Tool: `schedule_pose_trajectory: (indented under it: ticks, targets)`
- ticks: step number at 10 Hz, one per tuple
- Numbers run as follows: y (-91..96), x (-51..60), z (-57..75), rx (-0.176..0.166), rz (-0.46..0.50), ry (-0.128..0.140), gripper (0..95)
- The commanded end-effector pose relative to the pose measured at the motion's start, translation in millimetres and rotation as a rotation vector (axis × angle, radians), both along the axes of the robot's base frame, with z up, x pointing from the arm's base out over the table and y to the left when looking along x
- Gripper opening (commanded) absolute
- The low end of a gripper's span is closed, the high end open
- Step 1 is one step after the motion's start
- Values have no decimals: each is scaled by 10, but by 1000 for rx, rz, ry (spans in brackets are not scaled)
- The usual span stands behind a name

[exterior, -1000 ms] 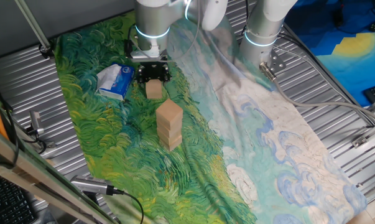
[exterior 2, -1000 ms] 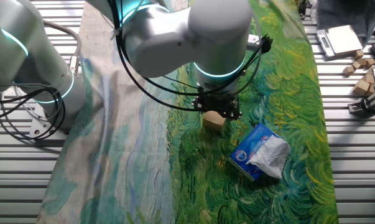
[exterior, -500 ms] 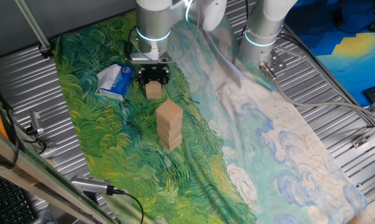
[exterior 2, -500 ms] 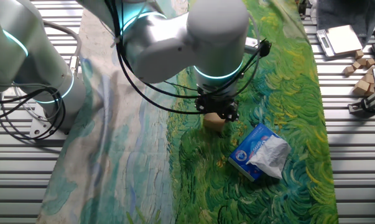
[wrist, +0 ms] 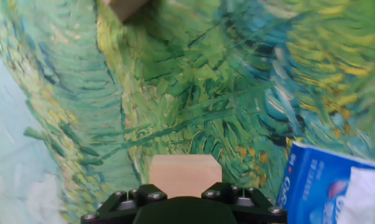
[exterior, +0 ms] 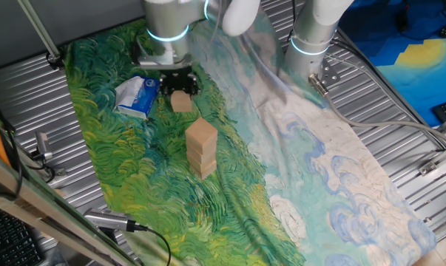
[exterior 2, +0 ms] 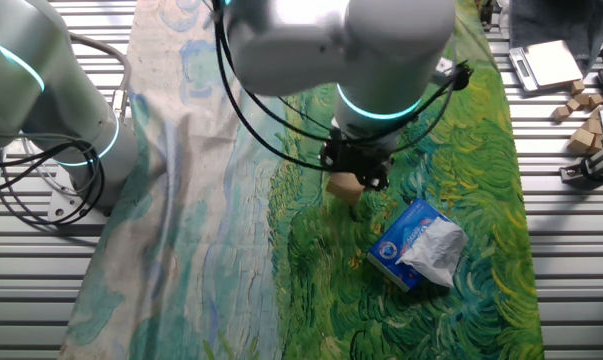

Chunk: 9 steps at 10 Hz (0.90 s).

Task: Stack the blocks in a vertical line of five

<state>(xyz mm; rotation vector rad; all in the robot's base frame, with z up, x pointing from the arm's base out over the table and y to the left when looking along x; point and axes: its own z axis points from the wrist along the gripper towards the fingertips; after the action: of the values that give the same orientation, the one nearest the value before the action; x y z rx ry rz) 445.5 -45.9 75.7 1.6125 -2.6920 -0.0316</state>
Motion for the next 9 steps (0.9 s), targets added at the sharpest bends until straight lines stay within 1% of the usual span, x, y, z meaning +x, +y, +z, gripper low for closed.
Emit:
schedule_pose_trajectory:
  ticks: [1,2,3,4,5,7,8,9]
  targets:
    - [86,-35,406,-11,-59,69,0]
    - [136,-76,578,-26,-89,99,0]
    - [191,-122,734,-30,-119,125,0]
    - [234,-158,841,-33,-149,141,0]
    - [276,-192,930,-36,-172,164,0]
    - [356,-263,1090,-33,-196,183,0]
    - [388,-281,1142,-34,-205,189,0]
    - [448,-299,1228,-40,-220,198,0]
